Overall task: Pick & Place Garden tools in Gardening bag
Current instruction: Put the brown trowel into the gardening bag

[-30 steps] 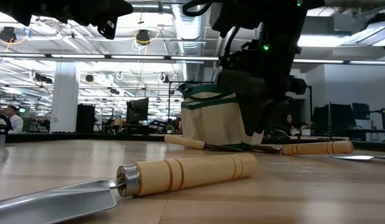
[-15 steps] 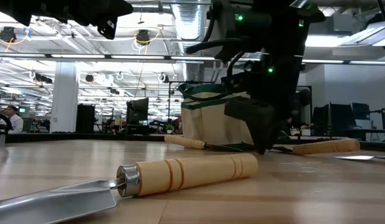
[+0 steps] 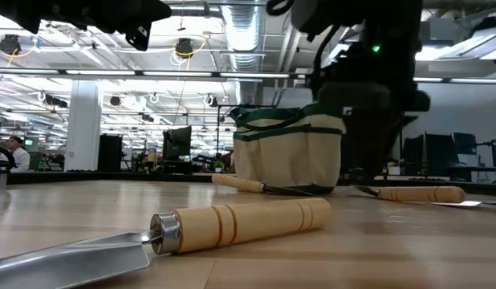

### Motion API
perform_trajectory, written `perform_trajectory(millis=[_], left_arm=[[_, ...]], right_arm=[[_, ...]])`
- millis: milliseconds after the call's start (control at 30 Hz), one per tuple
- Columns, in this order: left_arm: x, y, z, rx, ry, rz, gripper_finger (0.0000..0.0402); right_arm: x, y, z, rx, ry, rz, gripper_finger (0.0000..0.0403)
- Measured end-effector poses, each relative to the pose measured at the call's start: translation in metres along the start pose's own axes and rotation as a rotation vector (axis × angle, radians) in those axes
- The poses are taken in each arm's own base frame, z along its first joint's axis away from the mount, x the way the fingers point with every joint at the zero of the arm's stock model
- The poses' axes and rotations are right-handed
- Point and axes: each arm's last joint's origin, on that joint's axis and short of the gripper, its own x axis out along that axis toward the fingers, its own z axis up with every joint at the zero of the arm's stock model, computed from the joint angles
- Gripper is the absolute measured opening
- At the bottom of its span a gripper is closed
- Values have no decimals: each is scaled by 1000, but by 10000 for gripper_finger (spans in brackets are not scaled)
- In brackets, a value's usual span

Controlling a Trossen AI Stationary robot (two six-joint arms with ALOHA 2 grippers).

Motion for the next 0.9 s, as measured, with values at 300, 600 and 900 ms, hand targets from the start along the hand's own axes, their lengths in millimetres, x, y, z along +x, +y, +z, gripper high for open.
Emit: perform_trajectory(millis=[300,600,900], left_arm=[[0,0,0,0,0,0,2],[0,0,0,-3,0,0,2],[0,0,0,-6,0,0,2]], right_arm=[[-15,-11,-14,29,75,-69,72],[-11,-2,-13,-11,92,18,94],[-6,-8,-17,22,116,-36,185]])
